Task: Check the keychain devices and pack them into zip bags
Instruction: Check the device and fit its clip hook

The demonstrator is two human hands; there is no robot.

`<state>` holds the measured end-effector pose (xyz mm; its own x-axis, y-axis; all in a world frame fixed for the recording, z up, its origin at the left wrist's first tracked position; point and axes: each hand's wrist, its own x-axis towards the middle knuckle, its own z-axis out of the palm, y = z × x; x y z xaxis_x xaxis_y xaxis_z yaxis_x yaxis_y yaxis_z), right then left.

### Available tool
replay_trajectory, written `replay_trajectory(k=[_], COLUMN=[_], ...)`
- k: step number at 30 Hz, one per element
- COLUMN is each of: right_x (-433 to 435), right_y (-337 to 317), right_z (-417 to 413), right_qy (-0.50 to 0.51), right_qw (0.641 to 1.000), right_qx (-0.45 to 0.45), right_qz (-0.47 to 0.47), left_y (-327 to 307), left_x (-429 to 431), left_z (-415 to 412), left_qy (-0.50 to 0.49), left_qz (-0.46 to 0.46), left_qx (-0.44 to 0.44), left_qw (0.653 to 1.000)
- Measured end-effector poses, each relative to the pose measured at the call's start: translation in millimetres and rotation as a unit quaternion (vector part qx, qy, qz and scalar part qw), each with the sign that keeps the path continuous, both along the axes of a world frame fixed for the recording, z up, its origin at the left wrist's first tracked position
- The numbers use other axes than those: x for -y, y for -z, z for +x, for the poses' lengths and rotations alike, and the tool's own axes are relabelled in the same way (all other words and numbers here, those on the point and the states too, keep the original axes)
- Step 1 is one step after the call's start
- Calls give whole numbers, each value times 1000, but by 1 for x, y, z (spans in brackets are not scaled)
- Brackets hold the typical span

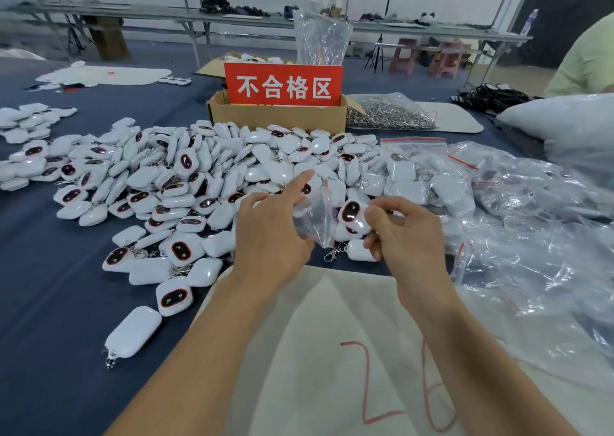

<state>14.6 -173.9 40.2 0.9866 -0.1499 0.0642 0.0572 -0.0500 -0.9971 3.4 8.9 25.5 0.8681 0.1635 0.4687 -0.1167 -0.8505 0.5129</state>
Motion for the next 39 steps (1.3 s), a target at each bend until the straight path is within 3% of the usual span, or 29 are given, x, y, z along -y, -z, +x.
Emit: replay_trajectory(k=[6, 9, 11, 15, 18, 22, 24, 27, 29, 31, 34, 37, 39], right_x=[-32, -34, -35, -41, -41, -18, -5, 6, 7, 6, 4, 5, 7], right_y=[-17, -31, -39, -52, -56, -25, -6, 12, 20, 24, 25, 24, 20], right_z=[6, 14, 18, 19, 13, -10, -19, -23, -23, -21, -20, -17, -16], right_qy=[-194, -253, -251, -198, -192, -82, -38, -35, -55, -64, -40, -19, -7], right_qw=[978, 949, 943, 967, 965, 982, 969, 898, 866, 862, 875, 897, 922], right_qx=[-17, 10, 23, 53, 113, 110, 63, 3, 6, 23, 35, 31, 11], right_qz=[-78, -186, -215, -148, -139, -129, -236, -439, -497, -502, -481, -441, -388], left_y=[-2, -4, -3, -5, -9, -17, -22, -32, -37, -39, -31, -11, 0], left_x=[0, -10, -14, -16, -19, -25, -29, -37, -43, -44, -32, -5, 6], left_z=[-2, 2, 4, 7, 8, 8, 7, 6, 4, -2, -9, -6, -5], left_qy=[53, 31, 40, 54, 27, 19, 15, -1, 3, -15, -41, -76, -59], left_qz=[-85, -159, -195, -263, -329, -419, -469, -511, -530, -462, -177, 55, 85], left_qx=[23, -9, 17, 56, 68, 95, 106, 134, 170, 208, 217, 85, -55], left_qw=[995, 987, 980, 962, 941, 903, 877, 849, 831, 862, 959, 992, 993])
